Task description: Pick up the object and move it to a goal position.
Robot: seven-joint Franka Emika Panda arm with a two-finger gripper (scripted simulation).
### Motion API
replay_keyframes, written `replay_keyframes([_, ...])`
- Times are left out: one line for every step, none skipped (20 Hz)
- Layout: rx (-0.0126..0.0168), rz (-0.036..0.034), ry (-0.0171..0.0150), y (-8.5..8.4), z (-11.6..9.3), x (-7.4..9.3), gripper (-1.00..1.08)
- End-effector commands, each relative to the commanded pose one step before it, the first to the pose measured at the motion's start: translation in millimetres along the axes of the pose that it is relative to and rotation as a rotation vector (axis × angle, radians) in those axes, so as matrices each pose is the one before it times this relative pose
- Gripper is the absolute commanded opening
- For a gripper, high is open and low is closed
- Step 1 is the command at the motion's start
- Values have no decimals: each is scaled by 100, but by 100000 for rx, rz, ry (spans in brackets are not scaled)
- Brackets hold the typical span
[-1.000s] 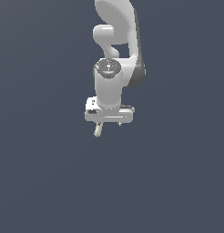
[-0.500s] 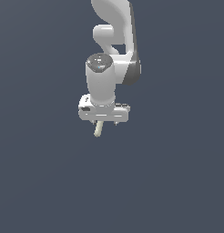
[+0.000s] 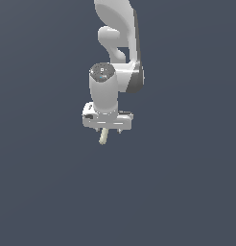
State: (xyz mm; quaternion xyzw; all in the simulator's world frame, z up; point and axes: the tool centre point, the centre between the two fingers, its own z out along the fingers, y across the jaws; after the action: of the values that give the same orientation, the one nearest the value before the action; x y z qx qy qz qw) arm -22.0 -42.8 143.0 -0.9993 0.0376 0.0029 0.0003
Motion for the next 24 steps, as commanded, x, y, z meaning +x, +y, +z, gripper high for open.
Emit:
replay_keyframes([68,791,34,615,1216,-739,100])
replay_keyframes([26,362,45,282,560,-362,100])
replay_keyframes([22,399,50,307,593,-400,100])
replay_keyframes([16,428,54,327,623,-438,100])
replay_keyframes([7,417,52,316,596,-438,100])
replay_keyframes([-1,394,49,296,546,-418,100])
replay_keyframes([-7,369,46,275,497,-396,100])
replay_keyframes([-12,342,42,253,451,-371,100])
replay_keyframes([-15,306,38,227,406,-345,100])
replay_keyframes([-18,282,34,207,362,-317,100])
replay_keyframes([-19,256,31,186,320,-287,100])
replay_keyframes([-18,216,26,159,280,-256,100])
replay_keyframes([-19,205,25,147,239,-225,100])
replay_keyframes([-16,153,18,113,202,-191,100])
replay_keyframes([-15,136,16,98,163,-158,100])
replay_keyframes([-13,118,14,83,125,-123,100])
replay_keyframes([-8,68,8,50,90,-88,100])
replay_keyframes([0,0,0,9,57,-52,100])
replay_keyframes([-8,68,8,39,14,-19,100])
replay_keyframes([3,-51,-108,-43,-75,78,100])
replay_keyframes([0,0,0,0,31,-1,100])
replay_keyframes([0,0,0,0,91,-4,100])
replay_keyframes([0,0,0,0,152,-7,100])
replay_keyframes([0,0,0,0,212,-10,100])
